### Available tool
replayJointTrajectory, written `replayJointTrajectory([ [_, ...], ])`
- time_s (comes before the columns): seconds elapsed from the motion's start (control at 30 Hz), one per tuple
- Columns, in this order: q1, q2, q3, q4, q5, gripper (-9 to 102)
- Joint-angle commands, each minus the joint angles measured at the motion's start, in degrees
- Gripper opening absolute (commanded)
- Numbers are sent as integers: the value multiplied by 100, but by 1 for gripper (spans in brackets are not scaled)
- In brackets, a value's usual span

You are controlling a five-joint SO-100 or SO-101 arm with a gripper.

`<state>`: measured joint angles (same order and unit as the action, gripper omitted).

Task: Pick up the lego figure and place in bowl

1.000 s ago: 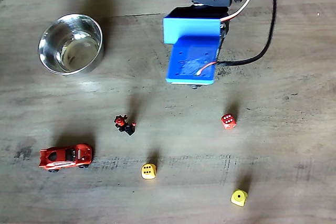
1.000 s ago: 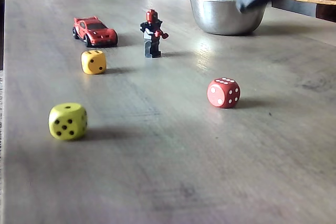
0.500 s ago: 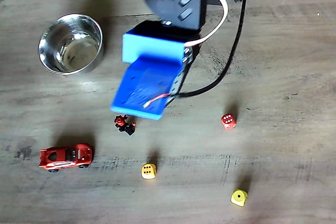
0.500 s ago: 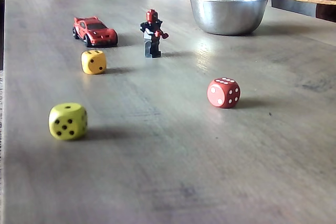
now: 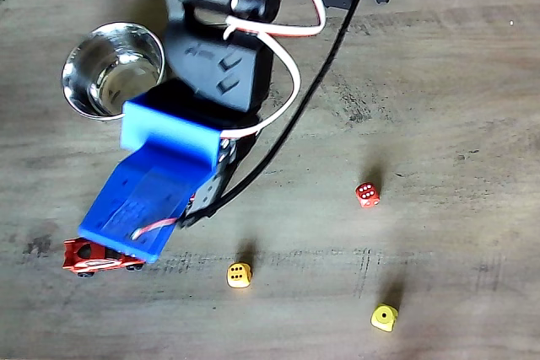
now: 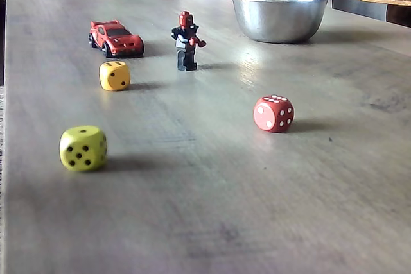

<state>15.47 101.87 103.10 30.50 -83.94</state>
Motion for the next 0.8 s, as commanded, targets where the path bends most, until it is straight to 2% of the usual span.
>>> replayJointTrajectory([
  [0.0,62,-272,-756,-97,0,-1],
  [0.27,70,-738,-1424,-88,9,-1],
  [0.77,-9,-896,-1450,26,-18,-1],
])
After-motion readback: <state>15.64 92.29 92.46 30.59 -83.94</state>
